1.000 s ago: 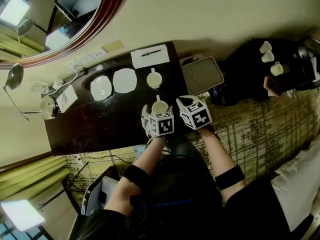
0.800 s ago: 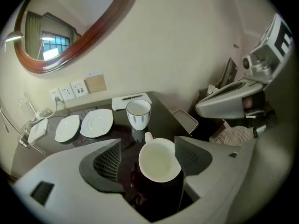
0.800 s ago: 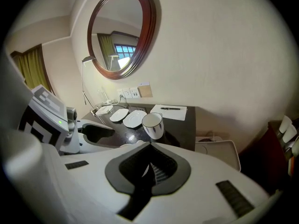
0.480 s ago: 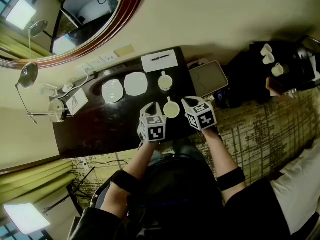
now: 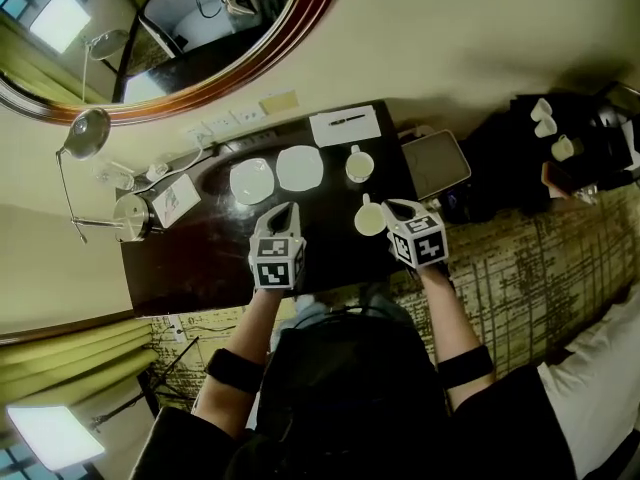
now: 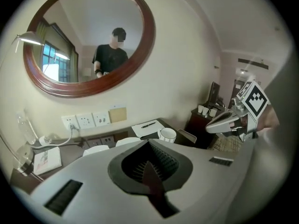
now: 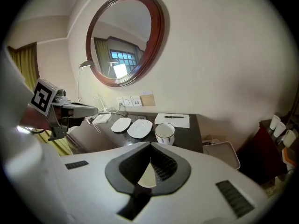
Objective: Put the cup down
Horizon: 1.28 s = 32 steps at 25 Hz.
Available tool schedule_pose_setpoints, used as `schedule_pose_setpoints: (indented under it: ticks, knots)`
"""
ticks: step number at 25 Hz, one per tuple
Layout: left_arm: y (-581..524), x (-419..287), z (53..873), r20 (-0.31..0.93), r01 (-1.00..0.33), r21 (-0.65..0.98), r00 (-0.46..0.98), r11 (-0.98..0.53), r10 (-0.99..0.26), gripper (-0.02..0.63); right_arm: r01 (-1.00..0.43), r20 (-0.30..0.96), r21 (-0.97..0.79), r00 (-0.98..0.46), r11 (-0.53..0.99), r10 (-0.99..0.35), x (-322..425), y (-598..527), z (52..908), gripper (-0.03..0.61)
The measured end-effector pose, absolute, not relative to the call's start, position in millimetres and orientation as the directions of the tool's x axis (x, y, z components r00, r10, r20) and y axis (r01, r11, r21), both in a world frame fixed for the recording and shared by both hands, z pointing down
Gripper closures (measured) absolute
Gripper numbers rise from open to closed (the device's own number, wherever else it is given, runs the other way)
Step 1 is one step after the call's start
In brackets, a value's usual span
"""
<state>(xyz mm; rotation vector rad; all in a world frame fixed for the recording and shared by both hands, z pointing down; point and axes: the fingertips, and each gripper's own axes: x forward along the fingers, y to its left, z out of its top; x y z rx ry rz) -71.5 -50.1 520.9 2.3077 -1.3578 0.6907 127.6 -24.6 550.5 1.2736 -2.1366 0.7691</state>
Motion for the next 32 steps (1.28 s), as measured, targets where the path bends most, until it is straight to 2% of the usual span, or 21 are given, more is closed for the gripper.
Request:
schedule_pose_setpoints:
  ticks: [15, 32]
  knots:
    - [-40.2, -190.8, 513.1, 0.574, -0.918, 0.096, 0.367, -0.385, -0.732, 0.614, -0.927, 0.677, -0.216, -0.368, 0.306, -0.637, 89.4, -16.5, 555.9, 0.577]
    - [-24.6, -227.0, 511.3, 0.555, -0.940, 0.123, 0.331, -0.318, -0.763, 0.614, -0.920, 0.676, -0.203, -0.380, 0.336, -0.632, 62.4, -15.7, 557.0, 0.577]
